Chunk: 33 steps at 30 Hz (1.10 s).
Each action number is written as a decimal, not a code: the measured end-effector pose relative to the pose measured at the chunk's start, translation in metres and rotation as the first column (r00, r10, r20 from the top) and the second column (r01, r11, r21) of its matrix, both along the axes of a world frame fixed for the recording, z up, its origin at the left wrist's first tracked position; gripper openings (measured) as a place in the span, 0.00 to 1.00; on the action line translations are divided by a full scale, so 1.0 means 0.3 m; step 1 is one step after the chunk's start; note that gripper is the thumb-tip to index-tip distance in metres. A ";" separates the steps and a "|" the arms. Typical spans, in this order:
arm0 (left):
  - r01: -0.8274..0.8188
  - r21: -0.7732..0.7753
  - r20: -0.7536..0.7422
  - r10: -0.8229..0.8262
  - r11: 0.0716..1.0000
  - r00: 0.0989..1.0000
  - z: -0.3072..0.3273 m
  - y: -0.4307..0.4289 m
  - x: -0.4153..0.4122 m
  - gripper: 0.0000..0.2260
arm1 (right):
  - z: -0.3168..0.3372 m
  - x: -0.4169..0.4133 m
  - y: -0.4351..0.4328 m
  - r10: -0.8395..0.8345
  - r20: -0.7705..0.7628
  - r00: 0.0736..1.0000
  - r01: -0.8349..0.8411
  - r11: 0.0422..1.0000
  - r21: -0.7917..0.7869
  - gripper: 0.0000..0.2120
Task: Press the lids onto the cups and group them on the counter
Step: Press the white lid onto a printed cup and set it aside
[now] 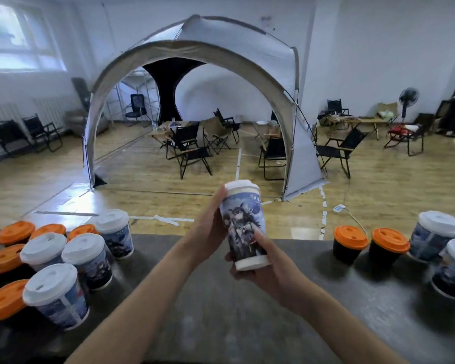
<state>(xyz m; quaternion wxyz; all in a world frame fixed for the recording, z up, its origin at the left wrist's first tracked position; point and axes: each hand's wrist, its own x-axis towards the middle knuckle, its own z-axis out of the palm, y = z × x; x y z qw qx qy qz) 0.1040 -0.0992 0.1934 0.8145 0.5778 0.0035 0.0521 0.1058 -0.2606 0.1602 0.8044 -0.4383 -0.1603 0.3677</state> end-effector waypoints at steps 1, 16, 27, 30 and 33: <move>-0.007 0.034 0.051 0.006 0.999 0.999 0.039 -0.004 0.001 0.33 | 0.049 -0.019 -0.001 0.023 -0.035 0.999 -0.021 0.998 0.067 0.34; -0.055 0.093 0.221 0.034 0.994 0.975 0.156 -0.056 0.021 0.24 | 0.217 -0.014 -0.107 -0.056 0.917 0.395 0.771 0.563 -0.298 0.29; 0.124 -0.120 0.261 -0.089 0.985 0.961 0.175 -0.073 -0.011 0.32 | 0.207 -0.017 -0.152 -0.033 0.956 -0.292 0.814 0.517 0.267 0.35; 0.167 -0.044 0.217 -0.153 0.985 0.964 0.171 -0.103 -0.003 0.31 | 0.200 -0.012 -0.153 0.044 0.898 -0.437 0.802 0.471 0.368 0.39; 0.195 -0.056 0.206 -0.180 0.979 0.962 0.174 -0.103 0.005 0.34 | 0.198 -0.028 -0.145 0.063 0.850 -0.523 0.772 0.459 0.440 0.35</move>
